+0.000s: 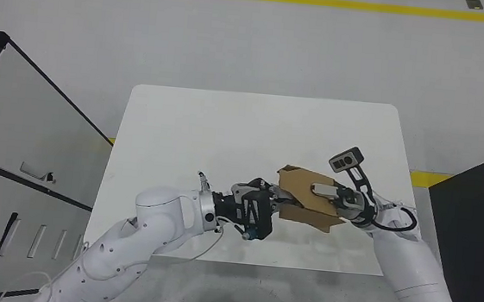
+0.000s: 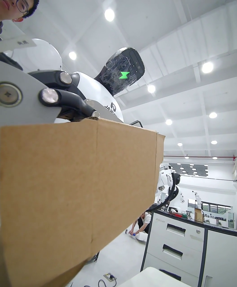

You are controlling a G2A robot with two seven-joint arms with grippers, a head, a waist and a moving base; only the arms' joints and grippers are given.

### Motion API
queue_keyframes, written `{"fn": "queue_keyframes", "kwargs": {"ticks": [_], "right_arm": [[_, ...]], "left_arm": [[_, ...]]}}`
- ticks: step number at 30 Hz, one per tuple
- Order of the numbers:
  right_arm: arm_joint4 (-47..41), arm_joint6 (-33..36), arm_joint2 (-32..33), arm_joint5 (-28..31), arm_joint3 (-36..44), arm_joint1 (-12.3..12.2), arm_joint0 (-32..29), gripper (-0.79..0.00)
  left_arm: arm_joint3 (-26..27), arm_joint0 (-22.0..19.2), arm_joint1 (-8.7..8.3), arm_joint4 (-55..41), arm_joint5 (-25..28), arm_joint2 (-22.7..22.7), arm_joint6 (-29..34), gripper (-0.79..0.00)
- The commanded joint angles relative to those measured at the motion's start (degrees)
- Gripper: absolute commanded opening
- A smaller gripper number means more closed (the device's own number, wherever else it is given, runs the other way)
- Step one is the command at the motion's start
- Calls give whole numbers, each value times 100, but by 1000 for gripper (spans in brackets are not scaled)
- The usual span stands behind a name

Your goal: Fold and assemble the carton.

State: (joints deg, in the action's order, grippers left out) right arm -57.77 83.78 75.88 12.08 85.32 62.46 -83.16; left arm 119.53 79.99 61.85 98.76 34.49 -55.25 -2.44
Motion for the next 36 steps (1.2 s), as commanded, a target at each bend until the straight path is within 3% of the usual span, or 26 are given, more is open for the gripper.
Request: {"fn": "queue_keyframes", "kwargs": {"ticks": [1,22,36], "right_arm": [[0,12,22,3,-11,-2,-13,-785],[-36,-13,474,116,-83,-46,-294,-785],[21,-506,573,105,-13,-38,-410,-785]], "left_arm": [[12,12,-4,-2,-24,-25,17,-785],[288,338,-100,-28,-134,-585,104,-785],[423,437,-122,82,-72,-597,231,-785]]}}
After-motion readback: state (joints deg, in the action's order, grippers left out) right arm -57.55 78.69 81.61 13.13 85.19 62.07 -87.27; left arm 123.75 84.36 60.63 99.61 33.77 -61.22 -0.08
